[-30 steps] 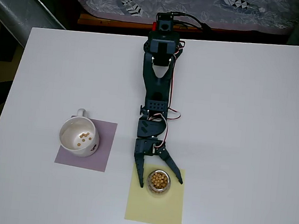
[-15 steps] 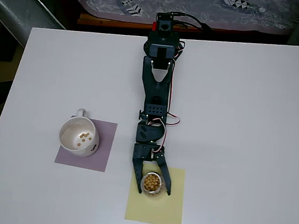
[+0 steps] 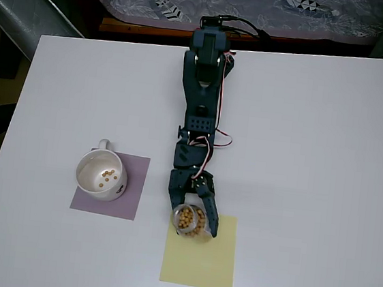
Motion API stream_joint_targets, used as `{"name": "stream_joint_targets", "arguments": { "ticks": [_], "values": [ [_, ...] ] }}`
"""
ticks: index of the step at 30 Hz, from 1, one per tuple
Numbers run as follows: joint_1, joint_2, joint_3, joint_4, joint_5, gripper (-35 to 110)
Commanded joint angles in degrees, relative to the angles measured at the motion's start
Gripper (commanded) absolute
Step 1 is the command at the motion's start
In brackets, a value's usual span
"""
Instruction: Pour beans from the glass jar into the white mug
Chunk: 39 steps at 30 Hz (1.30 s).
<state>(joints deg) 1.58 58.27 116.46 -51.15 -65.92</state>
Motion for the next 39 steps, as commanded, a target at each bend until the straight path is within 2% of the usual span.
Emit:
{"name": "stream_joint_targets", "arguments": {
  "ticks": [1,17,26,39],
  "values": [
    [1.49,10.02,3.52,1.05,3.78,9],
    [10.46,30.85,11.69,20.74,29.44,13],
    [15.38,32.26,14.77,21.97,36.74,13],
    [15.38,31.99,16.96,21.97,44.56,10]
  ]
}}
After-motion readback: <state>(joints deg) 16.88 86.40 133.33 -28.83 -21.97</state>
